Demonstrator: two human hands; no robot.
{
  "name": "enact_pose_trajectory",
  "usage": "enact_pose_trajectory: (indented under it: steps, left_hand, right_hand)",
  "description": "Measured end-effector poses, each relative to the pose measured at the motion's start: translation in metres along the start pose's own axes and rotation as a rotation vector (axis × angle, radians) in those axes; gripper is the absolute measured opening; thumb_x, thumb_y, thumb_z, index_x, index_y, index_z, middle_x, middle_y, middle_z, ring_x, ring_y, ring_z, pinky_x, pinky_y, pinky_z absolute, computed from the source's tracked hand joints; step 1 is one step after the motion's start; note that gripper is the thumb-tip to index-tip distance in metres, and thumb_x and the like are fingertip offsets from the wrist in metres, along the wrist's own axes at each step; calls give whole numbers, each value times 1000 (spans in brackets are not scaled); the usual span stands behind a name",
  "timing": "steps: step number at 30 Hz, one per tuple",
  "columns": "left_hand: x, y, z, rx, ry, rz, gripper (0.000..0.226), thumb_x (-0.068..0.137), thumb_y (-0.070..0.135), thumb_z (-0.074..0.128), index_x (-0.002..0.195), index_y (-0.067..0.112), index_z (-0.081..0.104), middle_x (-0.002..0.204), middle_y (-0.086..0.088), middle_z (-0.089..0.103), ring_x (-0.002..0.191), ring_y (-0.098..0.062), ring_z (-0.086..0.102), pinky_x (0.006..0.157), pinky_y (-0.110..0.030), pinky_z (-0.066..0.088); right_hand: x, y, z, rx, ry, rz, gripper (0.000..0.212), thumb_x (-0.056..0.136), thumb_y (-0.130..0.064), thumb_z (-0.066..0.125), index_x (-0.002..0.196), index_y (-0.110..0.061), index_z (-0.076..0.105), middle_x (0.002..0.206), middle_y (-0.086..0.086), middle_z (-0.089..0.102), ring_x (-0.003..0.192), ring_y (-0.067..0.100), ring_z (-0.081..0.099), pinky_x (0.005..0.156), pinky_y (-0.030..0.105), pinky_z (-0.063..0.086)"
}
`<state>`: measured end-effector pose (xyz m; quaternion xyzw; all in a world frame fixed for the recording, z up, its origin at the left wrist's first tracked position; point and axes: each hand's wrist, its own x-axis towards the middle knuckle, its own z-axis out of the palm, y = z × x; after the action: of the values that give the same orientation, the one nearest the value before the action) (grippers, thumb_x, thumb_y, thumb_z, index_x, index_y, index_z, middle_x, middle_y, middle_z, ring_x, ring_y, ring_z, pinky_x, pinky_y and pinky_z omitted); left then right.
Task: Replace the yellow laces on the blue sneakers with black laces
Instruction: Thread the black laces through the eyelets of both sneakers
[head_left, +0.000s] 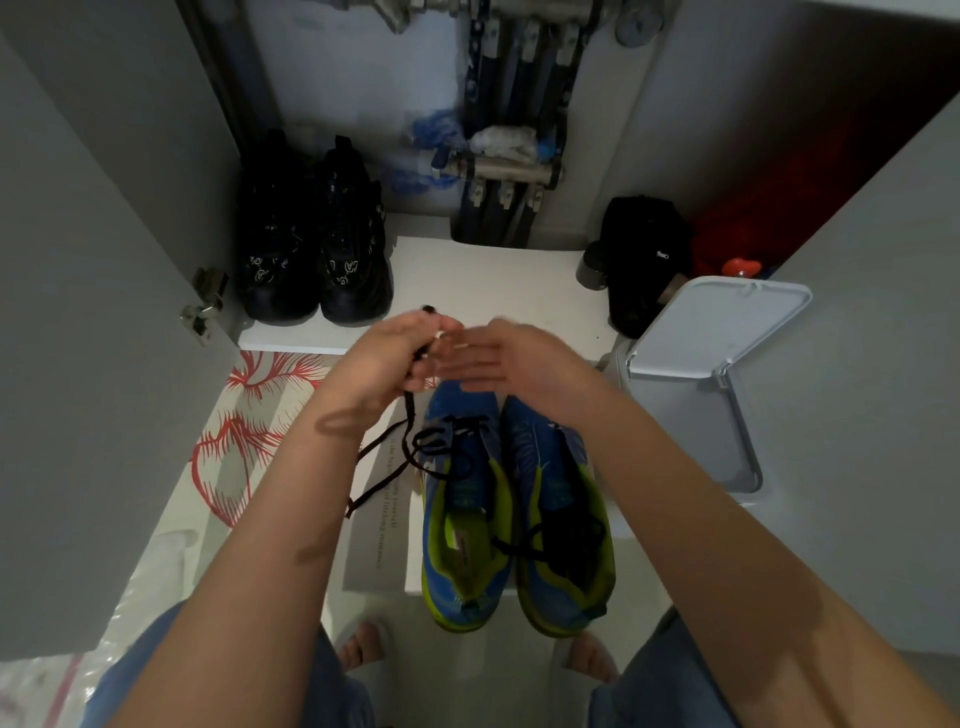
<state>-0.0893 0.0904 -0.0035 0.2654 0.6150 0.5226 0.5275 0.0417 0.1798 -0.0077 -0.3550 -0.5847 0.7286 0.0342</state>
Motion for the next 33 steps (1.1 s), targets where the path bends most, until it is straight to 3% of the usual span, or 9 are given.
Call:
enact_pose_trajectory:
  steps: [2,4,8,11,13,16,20,29,33]
  left_hand:
    - [-6,0,6,206,-153,-17,24,101,22,38,88,16,58,65,5,52,44,-2,34,41,-12,24]
    - [-10,1,9,365,-257,-40,23,101,20,40,85,16,58,70,2,57,44,-2,36,42,-12,26]
    - [-13,0,10,506,-263,-147,18,98,14,46,104,11,63,78,0,68,53,0,54,48,-10,41]
    - [-7,-4,8,306,-109,-189,21,97,13,44,109,15,62,99,-3,69,89,-10,64,80,-26,49]
    - [-3,-3,8,23,-78,-197,30,95,11,32,98,15,61,78,-1,67,80,-10,63,86,-31,47]
    - [2,-3,9,-212,-42,-184,30,96,13,28,93,14,59,58,2,62,61,-9,62,83,-28,49]
    - [9,-11,4,-343,39,-112,31,101,34,35,102,16,61,94,1,72,81,-10,69,83,-26,52]
    - [10,-16,7,-349,218,9,19,99,13,45,105,7,62,88,-1,65,68,-4,65,71,-18,55]
    - [13,-14,4,-314,272,34,23,98,12,45,113,4,60,81,2,60,50,1,53,51,-11,48]
  right_hand:
    - [0,-3,-7,394,-51,-13,54,97,-39,38,129,2,51,112,15,64,96,25,63,91,37,50]
    - [0,2,-6,481,-59,-36,52,94,-41,44,125,0,55,109,10,68,94,19,65,83,31,51]
    - [4,7,-2,493,75,-140,20,93,-5,52,111,-4,62,94,6,71,90,17,68,80,27,56]
    - [2,9,-5,382,72,-172,21,91,-1,53,110,-5,62,101,9,70,90,20,69,83,29,57]
    - [-1,8,-3,310,6,-141,21,90,-1,55,109,-9,62,104,9,70,89,20,69,83,30,56]
    - [-2,7,-2,327,15,-144,20,88,6,54,101,-8,62,99,10,69,85,20,69,78,31,58]
    - [-2,12,-4,152,57,-88,20,84,13,55,96,-2,63,101,18,67,84,24,68,74,28,59]
    - [-6,19,14,-90,-166,41,23,85,9,58,108,4,60,113,25,64,91,25,67,80,26,57]
    - [-9,24,20,-236,-271,108,26,88,8,56,114,8,57,117,26,62,85,19,67,77,23,56]
